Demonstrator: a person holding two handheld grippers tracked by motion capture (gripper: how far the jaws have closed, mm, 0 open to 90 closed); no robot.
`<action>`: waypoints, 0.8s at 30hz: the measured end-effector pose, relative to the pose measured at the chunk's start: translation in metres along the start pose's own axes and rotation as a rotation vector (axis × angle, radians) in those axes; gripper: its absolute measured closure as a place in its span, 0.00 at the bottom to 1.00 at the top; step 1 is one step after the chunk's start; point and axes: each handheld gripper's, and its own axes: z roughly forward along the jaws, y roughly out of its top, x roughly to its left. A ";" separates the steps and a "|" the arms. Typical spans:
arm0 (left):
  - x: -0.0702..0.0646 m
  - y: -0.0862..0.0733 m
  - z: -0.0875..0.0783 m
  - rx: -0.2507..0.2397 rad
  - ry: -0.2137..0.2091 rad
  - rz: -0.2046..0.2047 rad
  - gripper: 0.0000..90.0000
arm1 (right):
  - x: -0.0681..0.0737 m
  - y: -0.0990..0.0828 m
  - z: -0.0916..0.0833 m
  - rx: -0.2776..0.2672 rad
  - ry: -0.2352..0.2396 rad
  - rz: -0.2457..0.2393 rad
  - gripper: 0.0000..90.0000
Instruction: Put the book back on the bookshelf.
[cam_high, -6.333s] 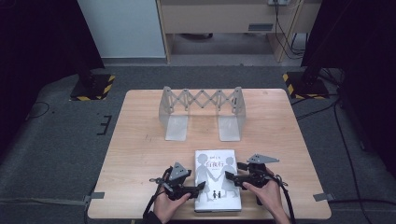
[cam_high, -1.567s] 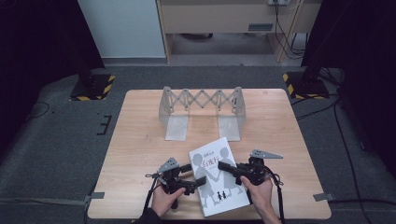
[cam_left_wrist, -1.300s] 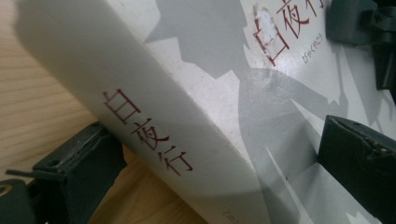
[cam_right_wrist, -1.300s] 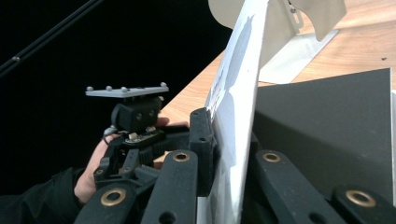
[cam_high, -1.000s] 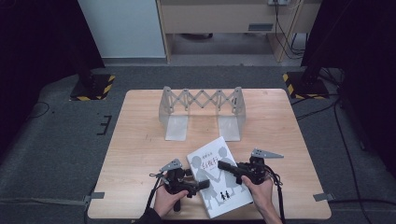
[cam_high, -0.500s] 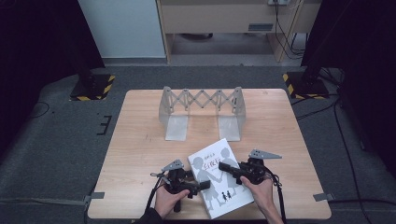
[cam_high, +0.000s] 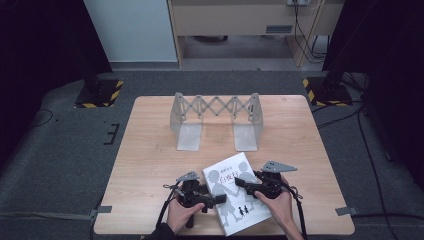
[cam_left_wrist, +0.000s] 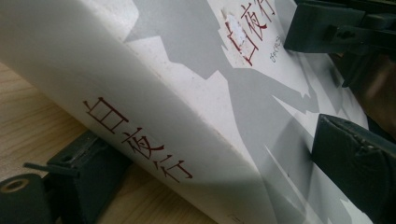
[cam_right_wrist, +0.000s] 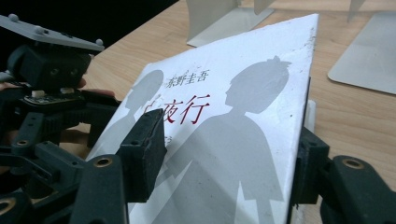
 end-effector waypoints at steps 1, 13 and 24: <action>0.000 0.000 0.000 0.000 0.001 -0.001 0.05 | -0.001 -0.001 0.000 0.002 0.000 0.005 0.44; 0.002 -0.001 -0.001 -0.019 0.000 -0.033 0.11 | -0.007 -0.004 0.000 0.055 -0.056 0.018 0.36; 0.001 -0.001 0.000 -0.013 0.015 -0.023 0.14 | -0.014 -0.011 0.002 0.088 -0.067 0.072 0.31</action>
